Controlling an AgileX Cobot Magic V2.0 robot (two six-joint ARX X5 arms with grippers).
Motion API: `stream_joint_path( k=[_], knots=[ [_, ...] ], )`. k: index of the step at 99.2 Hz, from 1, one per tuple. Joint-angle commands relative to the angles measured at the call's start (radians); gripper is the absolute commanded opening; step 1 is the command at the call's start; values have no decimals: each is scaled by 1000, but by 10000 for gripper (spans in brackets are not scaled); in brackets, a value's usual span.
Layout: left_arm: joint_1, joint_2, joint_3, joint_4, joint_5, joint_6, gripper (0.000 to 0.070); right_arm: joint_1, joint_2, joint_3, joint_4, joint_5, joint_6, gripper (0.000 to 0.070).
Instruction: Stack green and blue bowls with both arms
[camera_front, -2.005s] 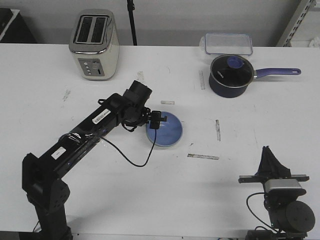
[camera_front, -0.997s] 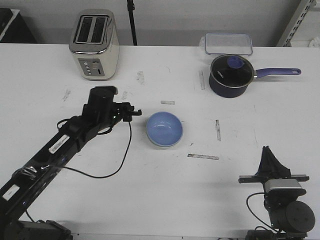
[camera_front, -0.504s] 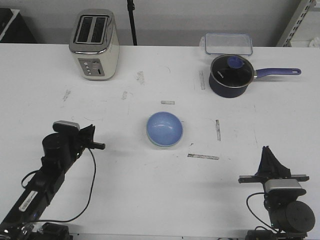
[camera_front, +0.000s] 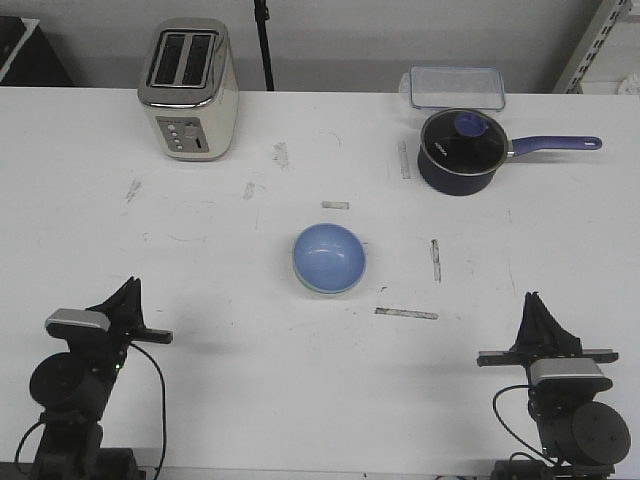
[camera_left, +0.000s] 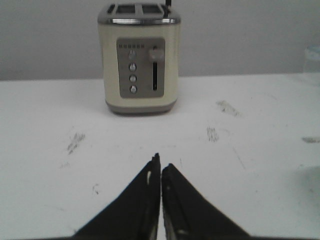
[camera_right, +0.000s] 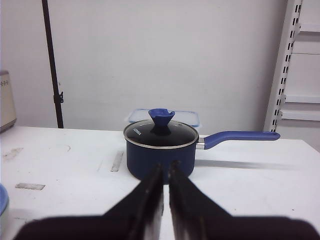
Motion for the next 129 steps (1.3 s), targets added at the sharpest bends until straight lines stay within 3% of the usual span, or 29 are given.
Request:
stream_joint_path(
  k=[1, 60, 74, 80, 129],
  knots=[
    [2, -51, 6, 6, 1, 11, 1, 0, -2, 2, 14, 3, -4, 10],
    [-8, -218, 3, 9, 0, 6, 1, 0, -2, 2, 14, 3, -4, 10],
    [-64, -235, -14, -9, -180, 8, 1, 0, -2, 2, 14, 3, -4, 11],
    [-85, -241, -24, -8, -209, 9, 1, 0, -2, 2, 14, 3, -4, 10],
    [-88, -301, -235, 17, -174, 9, 2, 0, -2, 2, 14, 3, -4, 10]
  ],
)
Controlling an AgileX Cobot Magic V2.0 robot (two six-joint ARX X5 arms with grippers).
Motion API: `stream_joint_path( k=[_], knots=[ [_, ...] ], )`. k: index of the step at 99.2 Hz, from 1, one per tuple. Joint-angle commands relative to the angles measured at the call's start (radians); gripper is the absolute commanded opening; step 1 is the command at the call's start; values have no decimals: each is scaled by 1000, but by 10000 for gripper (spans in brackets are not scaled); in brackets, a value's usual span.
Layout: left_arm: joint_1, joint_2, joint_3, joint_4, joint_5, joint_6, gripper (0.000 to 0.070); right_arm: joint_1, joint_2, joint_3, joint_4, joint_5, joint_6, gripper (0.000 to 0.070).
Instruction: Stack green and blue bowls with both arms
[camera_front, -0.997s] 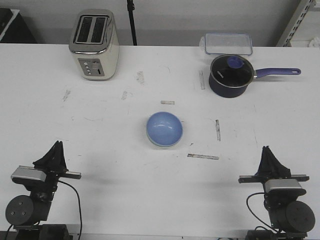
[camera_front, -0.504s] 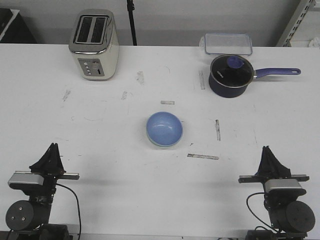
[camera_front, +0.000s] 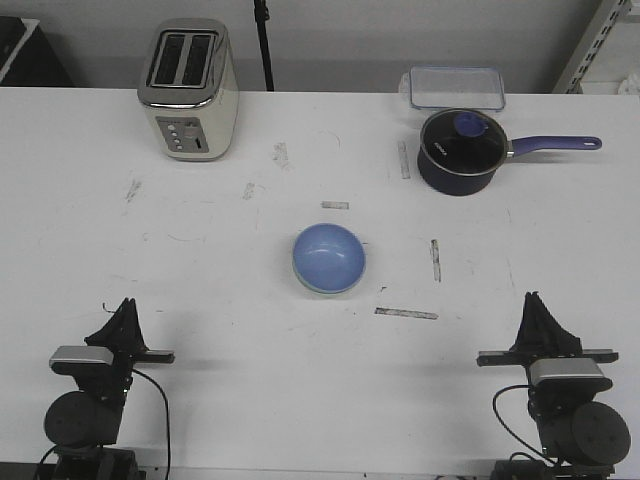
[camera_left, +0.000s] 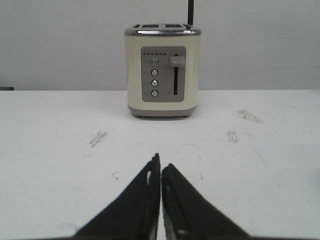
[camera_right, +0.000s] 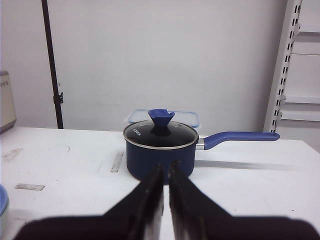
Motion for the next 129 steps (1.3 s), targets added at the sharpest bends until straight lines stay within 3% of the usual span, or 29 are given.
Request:
stream_joint_path(
  k=[1, 18, 65, 79, 129],
  knots=[
    [2, -10, -21, 16, 0, 8, 2, 0, -2, 2, 13, 3, -4, 10],
    [11, -53, -110, 21, 6, 8, 3, 0, -2, 2, 13, 3, -4, 10],
    [26, -53, -110, 35, 19, 39, 3, 0, -2, 2, 13, 3, -4, 10],
    [45, -53, -110, 33, 63, 39, 3, 0, -2, 2, 13, 3, -4, 10],
    [47, -53, -110, 30, 62, 38, 3, 0, -2, 2, 13, 3, -4, 10]
  ],
)
